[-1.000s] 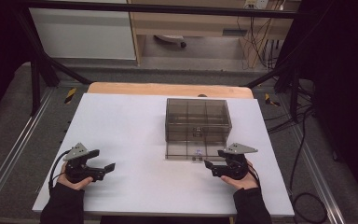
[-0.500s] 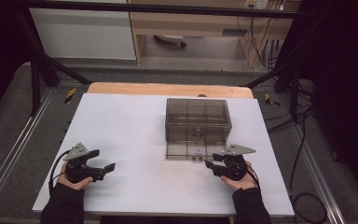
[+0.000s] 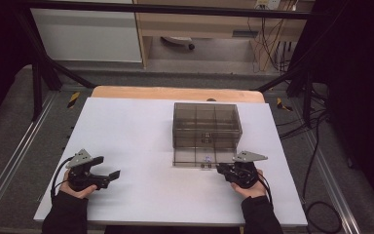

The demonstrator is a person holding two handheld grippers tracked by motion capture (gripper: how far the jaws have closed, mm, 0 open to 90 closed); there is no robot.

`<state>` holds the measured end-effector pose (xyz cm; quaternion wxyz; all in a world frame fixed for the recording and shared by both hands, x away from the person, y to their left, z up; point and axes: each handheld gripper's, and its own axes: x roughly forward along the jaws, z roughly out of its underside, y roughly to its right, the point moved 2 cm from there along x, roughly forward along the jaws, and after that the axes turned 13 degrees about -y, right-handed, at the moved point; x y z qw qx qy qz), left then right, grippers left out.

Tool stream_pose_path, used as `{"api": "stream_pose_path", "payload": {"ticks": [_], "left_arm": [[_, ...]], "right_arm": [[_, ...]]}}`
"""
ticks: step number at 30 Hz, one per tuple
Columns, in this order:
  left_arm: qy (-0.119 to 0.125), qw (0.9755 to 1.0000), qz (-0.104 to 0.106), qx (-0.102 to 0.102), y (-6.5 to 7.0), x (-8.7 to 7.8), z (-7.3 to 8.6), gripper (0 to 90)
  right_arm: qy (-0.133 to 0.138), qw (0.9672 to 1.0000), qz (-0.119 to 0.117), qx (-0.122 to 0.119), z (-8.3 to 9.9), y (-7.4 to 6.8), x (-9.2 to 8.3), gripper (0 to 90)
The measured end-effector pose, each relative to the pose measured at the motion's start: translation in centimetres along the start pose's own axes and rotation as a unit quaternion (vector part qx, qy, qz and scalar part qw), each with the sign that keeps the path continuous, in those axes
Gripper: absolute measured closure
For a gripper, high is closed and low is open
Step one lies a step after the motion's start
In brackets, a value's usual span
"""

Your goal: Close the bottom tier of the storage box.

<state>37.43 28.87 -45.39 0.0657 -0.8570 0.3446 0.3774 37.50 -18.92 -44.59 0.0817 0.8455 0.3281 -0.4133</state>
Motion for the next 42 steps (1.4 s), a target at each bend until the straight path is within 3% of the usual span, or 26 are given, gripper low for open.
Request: {"api": "stream_pose_path", "payload": {"ticks": [11,42], "left_arm": [[0.0,1.0,0.0,0.0,0.0,0.0,0.0,4.6],[-0.001,1.0,0.0,0.001,0.1,0.1,0.0,4.6]], "right_arm": [[-0.01,0.9999,0.002,-0.005,0.1,-0.4,0.8,90.0],[-0.012,0.9994,0.033,-0.008,-0.2,-0.8,2.9,90.0]]}}
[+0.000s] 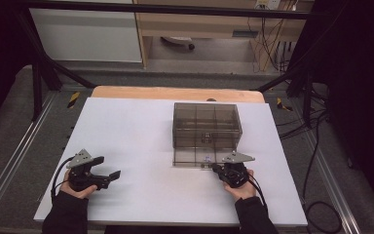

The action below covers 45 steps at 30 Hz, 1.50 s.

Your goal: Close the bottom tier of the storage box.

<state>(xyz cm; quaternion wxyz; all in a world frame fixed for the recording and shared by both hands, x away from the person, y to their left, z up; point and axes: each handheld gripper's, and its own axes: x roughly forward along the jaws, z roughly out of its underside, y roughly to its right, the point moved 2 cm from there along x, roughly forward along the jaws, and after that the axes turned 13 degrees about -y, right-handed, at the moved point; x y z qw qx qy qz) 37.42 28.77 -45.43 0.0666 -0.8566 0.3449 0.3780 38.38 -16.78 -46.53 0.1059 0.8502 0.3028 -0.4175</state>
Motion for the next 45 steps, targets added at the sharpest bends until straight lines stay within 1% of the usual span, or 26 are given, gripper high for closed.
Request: {"api": "stream_pose_path", "payload": {"ticks": [4,13,20,45], "left_arm": [[0.0,1.0,0.001,0.0,-0.01,0.01,0.0,4.6],[0.0,1.0,0.0,0.001,0.0,0.01,0.0,4.6],[0.0,1.0,0.0,0.001,0.0,0.01,0.0,4.6],[-0.001,1.0,0.001,0.0,0.02,0.05,0.01,4.7]], "right_arm": [[-0.001,1.0,0.002,-0.003,-0.12,-0.06,0.21,90.0],[-0.003,1.0,0.004,-0.003,-0.12,-0.09,0.3,90.0],[-0.002,0.9999,0.009,-0.007,-0.16,-0.03,0.4,90.0],[-0.003,0.9999,0.014,-0.008,-0.37,0.17,0.55,90.0]]}}
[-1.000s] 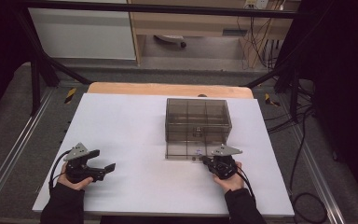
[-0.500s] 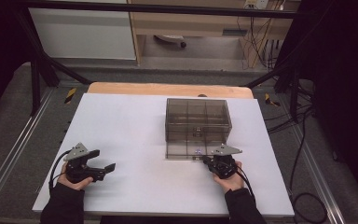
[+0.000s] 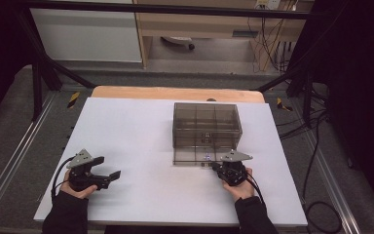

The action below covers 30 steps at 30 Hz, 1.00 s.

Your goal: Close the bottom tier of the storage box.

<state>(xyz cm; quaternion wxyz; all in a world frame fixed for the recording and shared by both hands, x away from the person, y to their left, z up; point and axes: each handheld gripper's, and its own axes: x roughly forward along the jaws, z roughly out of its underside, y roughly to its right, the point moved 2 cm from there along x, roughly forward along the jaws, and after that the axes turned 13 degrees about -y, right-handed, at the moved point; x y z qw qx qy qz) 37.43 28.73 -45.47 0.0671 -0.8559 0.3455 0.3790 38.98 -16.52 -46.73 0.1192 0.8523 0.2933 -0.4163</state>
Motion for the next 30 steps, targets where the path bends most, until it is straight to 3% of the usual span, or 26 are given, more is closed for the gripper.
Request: {"api": "stream_pose_path", "payload": {"ticks": [30], "left_arm": [[0.0,1.0,0.0,0.0,0.0,0.0,0.0,4.7]], "right_arm": [[0.0,1.0,0.002,0.003,-0.41,0.33,0.39,90.0]]}}
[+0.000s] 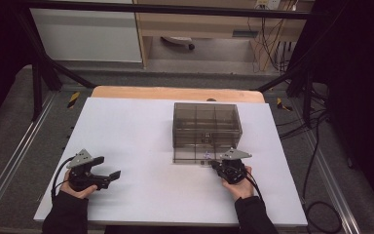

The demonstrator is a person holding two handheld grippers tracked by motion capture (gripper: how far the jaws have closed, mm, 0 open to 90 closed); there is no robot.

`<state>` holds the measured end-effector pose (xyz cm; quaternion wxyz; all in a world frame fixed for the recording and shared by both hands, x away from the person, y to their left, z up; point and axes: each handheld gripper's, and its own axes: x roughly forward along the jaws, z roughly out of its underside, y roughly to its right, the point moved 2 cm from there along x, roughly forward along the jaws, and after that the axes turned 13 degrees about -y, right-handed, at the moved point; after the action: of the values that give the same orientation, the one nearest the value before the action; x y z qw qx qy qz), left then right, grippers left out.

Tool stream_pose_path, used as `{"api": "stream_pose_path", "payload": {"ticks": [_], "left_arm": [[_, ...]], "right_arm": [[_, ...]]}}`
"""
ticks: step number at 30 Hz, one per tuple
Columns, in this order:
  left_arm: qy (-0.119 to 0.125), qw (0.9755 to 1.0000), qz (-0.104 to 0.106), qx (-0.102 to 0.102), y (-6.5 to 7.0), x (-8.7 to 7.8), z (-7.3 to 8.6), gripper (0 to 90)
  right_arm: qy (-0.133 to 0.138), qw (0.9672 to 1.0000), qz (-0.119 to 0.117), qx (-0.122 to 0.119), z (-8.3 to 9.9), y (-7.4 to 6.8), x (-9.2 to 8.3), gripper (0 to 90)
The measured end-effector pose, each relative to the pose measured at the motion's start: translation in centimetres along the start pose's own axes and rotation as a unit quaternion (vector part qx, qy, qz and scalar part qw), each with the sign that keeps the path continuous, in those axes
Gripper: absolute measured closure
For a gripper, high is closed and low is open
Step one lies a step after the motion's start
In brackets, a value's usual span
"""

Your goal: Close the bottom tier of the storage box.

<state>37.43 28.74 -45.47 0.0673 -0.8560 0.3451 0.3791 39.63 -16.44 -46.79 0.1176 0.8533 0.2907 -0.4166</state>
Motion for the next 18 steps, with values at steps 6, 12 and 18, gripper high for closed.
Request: {"api": "stream_pose_path", "payload": {"ticks": [6,12,18], "left_arm": [[0.0,1.0,0.0,0.0,0.01,-0.01,-0.01,4.7],[0.001,1.0,-0.001,0.001,-0.01,-0.03,-0.01,4.7],[0.001,1.0,-0.001,0.001,-0.02,-0.03,-0.01,4.7]], "right_arm": [[0.002,1.0,0.002,0.002,-0.1,0.14,0.04,90.0],[0.002,1.0,0.001,0.002,-0.23,0.22,0.13,90.0],[0.001,1.0,0.002,0.001,-0.33,0.29,0.18,90.0]]}}
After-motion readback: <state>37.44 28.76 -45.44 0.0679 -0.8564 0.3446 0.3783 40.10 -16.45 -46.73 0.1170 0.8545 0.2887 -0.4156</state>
